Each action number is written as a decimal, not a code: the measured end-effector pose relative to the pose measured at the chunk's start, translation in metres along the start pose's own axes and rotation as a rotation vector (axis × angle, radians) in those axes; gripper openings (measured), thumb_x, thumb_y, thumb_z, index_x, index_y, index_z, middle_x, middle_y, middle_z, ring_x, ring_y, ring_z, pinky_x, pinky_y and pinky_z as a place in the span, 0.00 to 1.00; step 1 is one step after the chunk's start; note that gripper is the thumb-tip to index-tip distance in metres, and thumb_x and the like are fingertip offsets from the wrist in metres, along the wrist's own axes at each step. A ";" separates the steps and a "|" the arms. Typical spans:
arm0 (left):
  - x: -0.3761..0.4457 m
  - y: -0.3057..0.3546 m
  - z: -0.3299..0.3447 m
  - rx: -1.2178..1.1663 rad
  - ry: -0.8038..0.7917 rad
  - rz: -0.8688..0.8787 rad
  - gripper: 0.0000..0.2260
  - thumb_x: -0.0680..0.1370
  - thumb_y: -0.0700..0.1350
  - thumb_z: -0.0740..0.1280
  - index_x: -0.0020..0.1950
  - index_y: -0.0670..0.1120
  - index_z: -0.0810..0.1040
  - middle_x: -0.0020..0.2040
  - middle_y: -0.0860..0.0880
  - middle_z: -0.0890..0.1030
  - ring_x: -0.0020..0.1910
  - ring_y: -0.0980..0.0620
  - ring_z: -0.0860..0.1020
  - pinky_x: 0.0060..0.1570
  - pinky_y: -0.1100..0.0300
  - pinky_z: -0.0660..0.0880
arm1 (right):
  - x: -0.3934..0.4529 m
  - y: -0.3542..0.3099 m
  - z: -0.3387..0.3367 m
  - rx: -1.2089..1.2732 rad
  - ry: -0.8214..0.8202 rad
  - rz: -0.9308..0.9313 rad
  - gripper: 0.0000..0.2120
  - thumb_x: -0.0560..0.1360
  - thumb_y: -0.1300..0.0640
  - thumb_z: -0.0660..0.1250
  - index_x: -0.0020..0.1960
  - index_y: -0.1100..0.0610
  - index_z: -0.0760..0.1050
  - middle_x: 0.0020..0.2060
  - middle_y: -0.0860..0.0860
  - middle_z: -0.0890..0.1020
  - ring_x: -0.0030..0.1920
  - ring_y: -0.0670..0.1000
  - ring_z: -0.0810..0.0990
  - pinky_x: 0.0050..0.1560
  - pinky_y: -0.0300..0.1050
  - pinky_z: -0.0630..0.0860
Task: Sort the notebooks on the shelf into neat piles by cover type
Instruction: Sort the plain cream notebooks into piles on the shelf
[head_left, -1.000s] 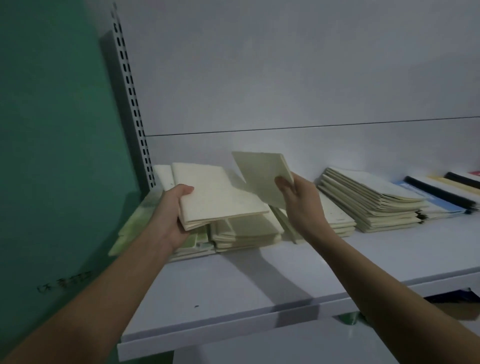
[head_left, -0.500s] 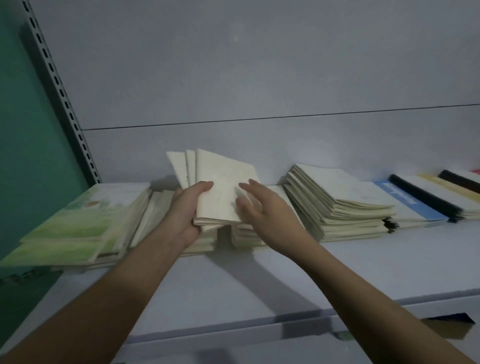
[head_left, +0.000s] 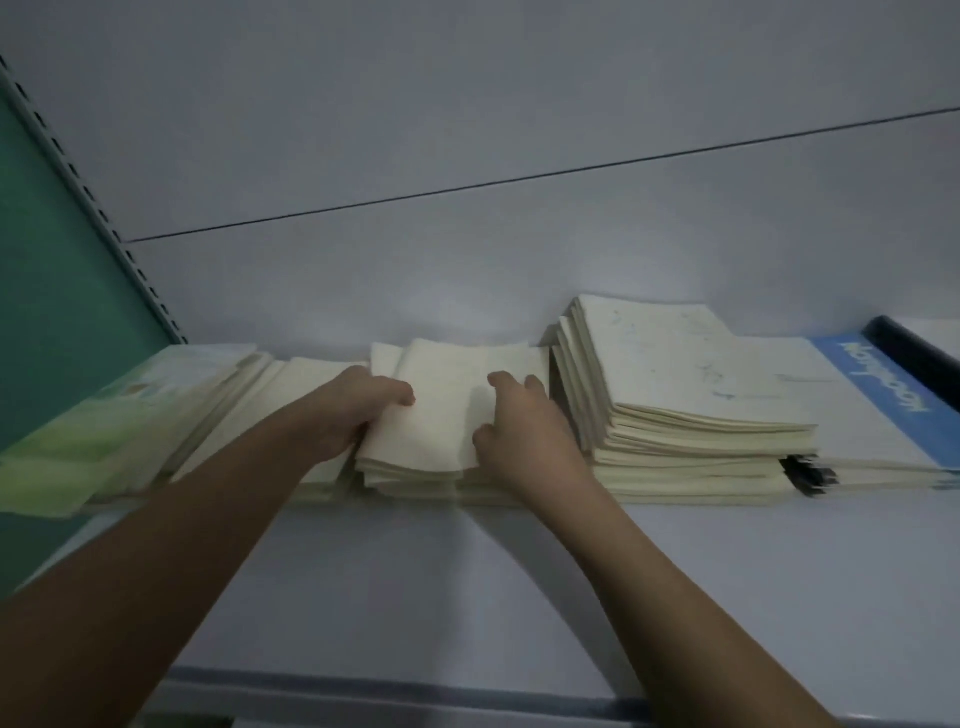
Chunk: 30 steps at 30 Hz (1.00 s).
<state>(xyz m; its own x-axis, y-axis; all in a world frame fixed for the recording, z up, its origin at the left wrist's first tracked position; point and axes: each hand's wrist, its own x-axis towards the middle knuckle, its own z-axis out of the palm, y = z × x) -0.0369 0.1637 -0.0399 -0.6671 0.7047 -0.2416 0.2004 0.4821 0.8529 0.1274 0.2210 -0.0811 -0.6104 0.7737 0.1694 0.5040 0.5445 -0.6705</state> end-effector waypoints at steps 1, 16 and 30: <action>0.000 0.001 0.003 0.033 0.028 -0.016 0.14 0.76 0.39 0.67 0.60 0.36 0.74 0.47 0.41 0.80 0.41 0.45 0.79 0.35 0.59 0.73 | -0.001 -0.001 0.003 -0.113 -0.011 -0.018 0.17 0.76 0.59 0.58 0.64 0.59 0.66 0.61 0.60 0.70 0.61 0.62 0.69 0.51 0.50 0.65; 0.016 0.004 0.045 0.126 0.098 -0.017 0.17 0.77 0.45 0.62 0.64 0.42 0.72 0.47 0.44 0.79 0.41 0.47 0.77 0.35 0.59 0.71 | 0.010 0.020 0.021 0.096 0.088 0.041 0.15 0.78 0.53 0.60 0.61 0.58 0.64 0.71 0.64 0.59 0.71 0.62 0.62 0.63 0.50 0.69; 0.018 -0.001 0.026 0.258 0.194 0.184 0.26 0.78 0.46 0.63 0.76 0.45 0.62 0.72 0.44 0.69 0.66 0.45 0.72 0.60 0.52 0.72 | 0.007 0.013 0.033 -0.139 0.237 -0.014 0.27 0.77 0.52 0.60 0.73 0.62 0.60 0.74 0.64 0.58 0.74 0.63 0.58 0.68 0.56 0.66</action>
<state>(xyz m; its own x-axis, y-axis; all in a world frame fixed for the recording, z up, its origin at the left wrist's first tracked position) -0.0298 0.1897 -0.0570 -0.7218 0.6919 0.0179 0.4871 0.4895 0.7233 0.1094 0.2232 -0.1122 -0.4660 0.8112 0.3533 0.5858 0.5821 -0.5639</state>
